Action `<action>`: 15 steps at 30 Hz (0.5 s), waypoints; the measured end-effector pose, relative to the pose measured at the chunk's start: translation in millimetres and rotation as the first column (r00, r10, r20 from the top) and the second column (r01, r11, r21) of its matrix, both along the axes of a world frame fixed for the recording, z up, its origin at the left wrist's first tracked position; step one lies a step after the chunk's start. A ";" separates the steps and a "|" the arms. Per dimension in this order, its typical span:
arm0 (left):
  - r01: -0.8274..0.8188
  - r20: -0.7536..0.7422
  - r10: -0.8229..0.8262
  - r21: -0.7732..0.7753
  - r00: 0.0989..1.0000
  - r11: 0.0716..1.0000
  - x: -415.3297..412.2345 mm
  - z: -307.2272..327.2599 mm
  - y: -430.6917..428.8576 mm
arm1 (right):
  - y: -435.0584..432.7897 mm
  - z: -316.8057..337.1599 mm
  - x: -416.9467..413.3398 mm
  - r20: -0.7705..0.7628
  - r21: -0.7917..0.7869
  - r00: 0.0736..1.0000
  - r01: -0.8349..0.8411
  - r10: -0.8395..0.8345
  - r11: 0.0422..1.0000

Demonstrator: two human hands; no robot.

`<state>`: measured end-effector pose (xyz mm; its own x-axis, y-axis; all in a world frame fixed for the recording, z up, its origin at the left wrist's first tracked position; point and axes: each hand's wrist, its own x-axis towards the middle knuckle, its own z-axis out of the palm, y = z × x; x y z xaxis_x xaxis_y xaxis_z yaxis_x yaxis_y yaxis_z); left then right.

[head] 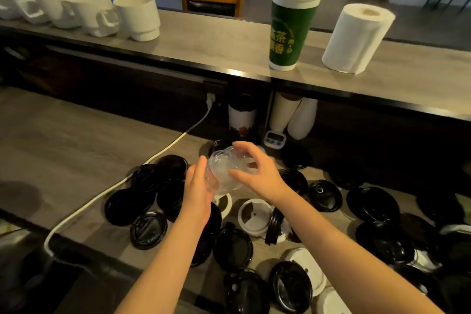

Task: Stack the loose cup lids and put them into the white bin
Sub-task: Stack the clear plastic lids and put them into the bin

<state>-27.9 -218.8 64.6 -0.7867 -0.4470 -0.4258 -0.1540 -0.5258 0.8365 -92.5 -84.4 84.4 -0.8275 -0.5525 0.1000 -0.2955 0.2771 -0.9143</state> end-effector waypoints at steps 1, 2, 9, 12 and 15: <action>0.022 -0.004 -0.022 0.021 1.000 1.000 -0.1 2.4 9.8 | 8.0 0.9 6.1 -0.052 0.036 0.998 -0.016 0.018 0.999; 0.035 -0.006 -0.035 0.038 0.999 0.999 0.2 6.1 20.0 | 16.4 1.2 12.1 -0.114 0.069 0.993 -0.018 0.026 0.997; 0.231 -0.084 -0.227 0.045 0.970 0.972 10.2 35.3 96.5 | 98.9 5.3 43.6 -0.279 0.049 0.954 0.125 -0.107 0.991; 0.334 -0.098 -0.331 0.016 0.939 0.943 13.3 45.4 138.3 | 141.0 10.3 55.2 -0.250 0.006 0.949 0.198 -0.190 0.980; 0.397 -0.076 -0.396 -0.006 0.915 0.918 14.1 49.4 183.2 | 188.3 17.2 64.7 -0.196 0.023 0.952 0.246 -0.237 0.969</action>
<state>-13.9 -35.5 114.0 -0.9279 -0.0884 -0.3622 -0.2892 -0.4424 0.8489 -27.8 103.8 101.6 -0.9049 -0.3463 0.2474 -0.3815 0.4025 -0.8322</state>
